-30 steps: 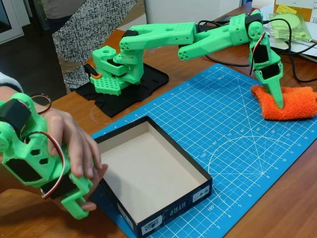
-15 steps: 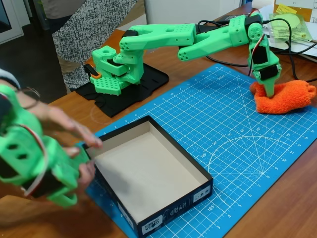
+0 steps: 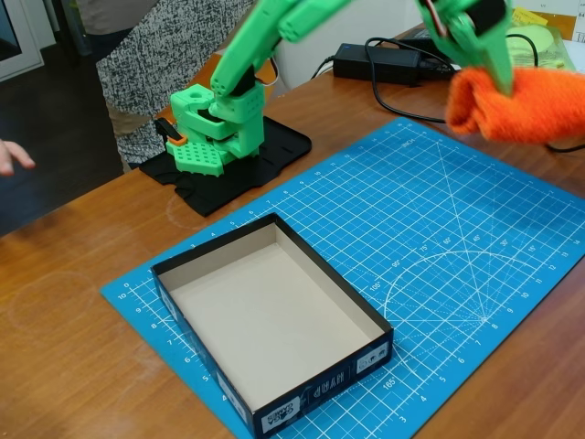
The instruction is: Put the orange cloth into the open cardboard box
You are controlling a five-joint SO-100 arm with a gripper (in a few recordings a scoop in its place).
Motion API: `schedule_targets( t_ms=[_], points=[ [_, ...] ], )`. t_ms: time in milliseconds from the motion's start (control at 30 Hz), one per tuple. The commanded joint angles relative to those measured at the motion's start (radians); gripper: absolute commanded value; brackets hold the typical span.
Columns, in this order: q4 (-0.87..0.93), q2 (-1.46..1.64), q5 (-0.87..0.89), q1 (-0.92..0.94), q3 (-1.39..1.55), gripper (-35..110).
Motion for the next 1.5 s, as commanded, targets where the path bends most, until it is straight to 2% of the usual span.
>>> schedule_targets(
  t_ms=[0,367,600,833,1067,1200,1233,1367,1467],
  points=[
    [0.009,0.239,-0.034,0.133,0.198,-1],
    [0.000,0.302,-0.172,0.592,0.480,-1],
    [-0.138,0.311,-0.241,0.784,0.699,-1],
    [-0.390,0.374,-0.264,0.818,1.054,0],
    [-0.442,0.357,-0.244,0.772,1.115,0],
    [-0.451,0.344,-0.278,0.762,1.106,7],
    [-0.440,0.341,-0.284,0.759,1.095,14],
    [-0.367,0.337,-0.308,0.747,1.042,29],
    [-0.259,0.336,-0.304,0.747,0.933,30]
  ],
)
